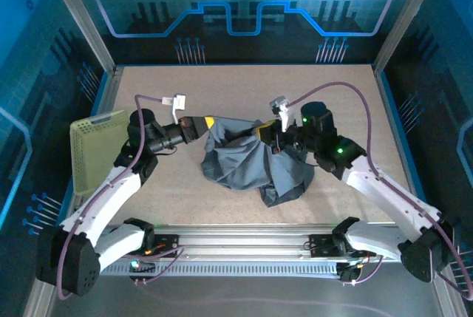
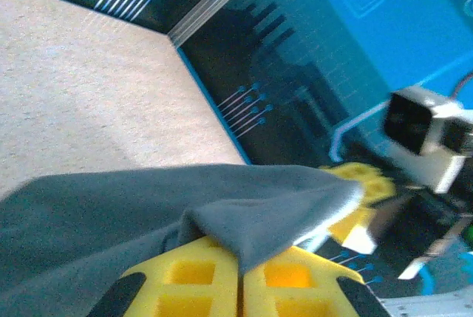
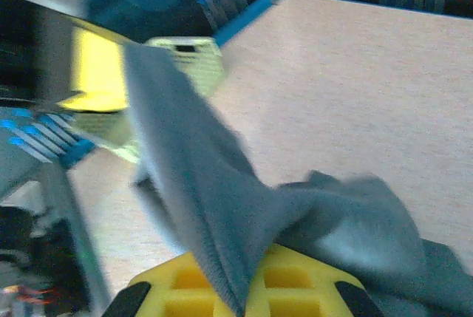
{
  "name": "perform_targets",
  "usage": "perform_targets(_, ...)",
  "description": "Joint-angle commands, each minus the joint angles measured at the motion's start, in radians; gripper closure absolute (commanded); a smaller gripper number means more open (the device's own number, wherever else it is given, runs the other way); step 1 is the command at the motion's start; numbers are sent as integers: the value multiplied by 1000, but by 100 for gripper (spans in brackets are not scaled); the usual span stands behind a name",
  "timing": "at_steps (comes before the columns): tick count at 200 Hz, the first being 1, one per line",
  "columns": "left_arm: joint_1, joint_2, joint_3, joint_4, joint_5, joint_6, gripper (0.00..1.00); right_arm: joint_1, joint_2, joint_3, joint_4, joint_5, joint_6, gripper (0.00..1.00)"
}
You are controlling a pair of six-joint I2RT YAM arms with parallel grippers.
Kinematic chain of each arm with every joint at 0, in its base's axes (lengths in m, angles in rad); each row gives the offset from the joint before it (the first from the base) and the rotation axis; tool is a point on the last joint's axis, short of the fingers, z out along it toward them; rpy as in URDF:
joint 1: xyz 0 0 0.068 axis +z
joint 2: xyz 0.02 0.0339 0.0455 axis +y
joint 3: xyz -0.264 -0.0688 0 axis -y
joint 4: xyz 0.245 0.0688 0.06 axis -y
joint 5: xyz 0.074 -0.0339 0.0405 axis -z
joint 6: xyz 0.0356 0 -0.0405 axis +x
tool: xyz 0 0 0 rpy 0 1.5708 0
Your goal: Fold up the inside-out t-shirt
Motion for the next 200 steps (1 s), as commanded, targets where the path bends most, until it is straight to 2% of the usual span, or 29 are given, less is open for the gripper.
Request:
perform_targets(1, 14, 56, 45, -123, -48, 103, 85, -5, -7, -46, 72, -231, 88, 100)
perform_targets(12, 13, 78, 73, -194, -84, 132, 82, 9, -6, -44, 98, -247, 111, 100)
perform_targets(26, 7, 94, 104, -288, -146, 175, 71, 19, -17, -55, 146, -261, 126, 100)
perform_targets(43, -20, 96, 144, -426, -263, 236, 61, 21, -19, -60, 168, -215, 145, 100)
perform_targets(52, -65, 74, 158, -486, -333, 283, 58, 19, -4, -45, 139, -182, 141, 100)
perform_targets(67, -208, 5, 159, -534, -491, 374, 49, 20, 26, -20, 106, -145, 131, 100)
perform_targets(80, -338, -51, 147, -544, -641, 430, 49, 18, 42, -9, 98, -129, 129, 100)
perform_targets(93, -434, -82, 140, -559, -786, 447, 57, 18, 51, -2, 98, -120, 135, 100)
perform_targets(103, -485, -108, 130, -571, -898, 428, 61, 19, 54, 2, 97, -105, 139, 100)
perform_targets(125, -538, -210, 82, -563, -1087, 359, 56, 18, 60, 18, 79, -82, 140, 100)
perform_targets(134, -539, -238, 69, -547, -1078, 345, 55, 19, 60, 18, 76, -72, 142, 100)
perform_targets(155, -561, -205, 106, -556, -945, 362, 59, 18, 66, 25, 66, -49, 151, 100)
perform_targets(162, -590, -182, 116, -550, -893, 375, 60, 17, 68, 28, 61, -44, 153, 100)
perform_targets(188, -703, -107, 126, -517, -831, 375, 63, 16, 69, 38, 50, -18, 165, 100)
perform_targets(200, -721, -67, 124, -501, -811, 352, 64, 15, 68, 40, 47, -14, 163, 100)
